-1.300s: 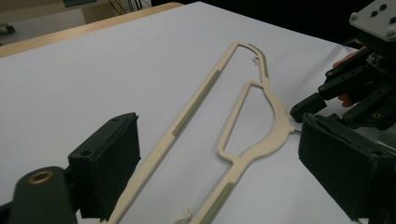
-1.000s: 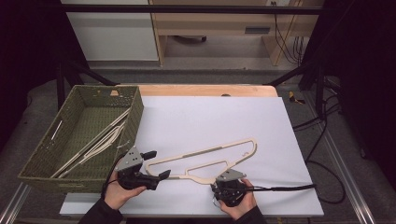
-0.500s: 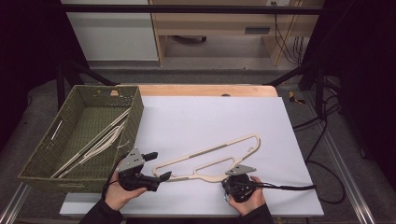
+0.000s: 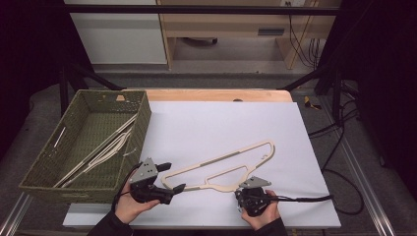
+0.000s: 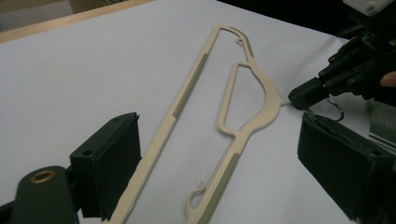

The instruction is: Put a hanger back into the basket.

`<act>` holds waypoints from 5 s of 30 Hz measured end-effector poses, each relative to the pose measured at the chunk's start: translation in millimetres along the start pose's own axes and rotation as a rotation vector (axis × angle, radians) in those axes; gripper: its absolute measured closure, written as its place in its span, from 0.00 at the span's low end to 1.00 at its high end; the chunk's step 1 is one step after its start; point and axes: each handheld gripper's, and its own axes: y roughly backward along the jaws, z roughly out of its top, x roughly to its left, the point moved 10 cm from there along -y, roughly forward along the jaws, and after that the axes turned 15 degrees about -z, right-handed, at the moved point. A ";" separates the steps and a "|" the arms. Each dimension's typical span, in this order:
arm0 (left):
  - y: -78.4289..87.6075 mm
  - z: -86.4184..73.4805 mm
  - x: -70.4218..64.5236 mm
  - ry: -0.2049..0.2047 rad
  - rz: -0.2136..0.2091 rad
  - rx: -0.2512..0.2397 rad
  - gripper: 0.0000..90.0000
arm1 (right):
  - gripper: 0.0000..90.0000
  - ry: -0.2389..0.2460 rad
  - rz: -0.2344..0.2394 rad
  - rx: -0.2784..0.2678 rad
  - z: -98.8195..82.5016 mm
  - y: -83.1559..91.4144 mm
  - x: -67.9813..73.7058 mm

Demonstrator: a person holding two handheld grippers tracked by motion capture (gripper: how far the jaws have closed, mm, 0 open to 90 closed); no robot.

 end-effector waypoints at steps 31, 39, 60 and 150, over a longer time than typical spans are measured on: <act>-146.6 1.9 -23.4 -0.234 -0.159 0.402 0.46 | 0.99 -0.044 0.097 -0.026 36.8 32.4 -21.1; -150.9 -1.2 -20.3 -0.296 -0.110 0.449 0.68 | 0.99 -0.056 0.099 -0.033 39.5 36.2 -22.8; -130.5 17.9 -18.5 -0.360 -0.075 0.370 0.83 | 0.40 -0.142 0.130 -0.406 78.2 89.4 -77.3; 216.6 91.1 125.2 -0.114 0.380 0.123 0.95 | 0.01 -0.096 0.121 -0.388 57.7 60.3 -109.2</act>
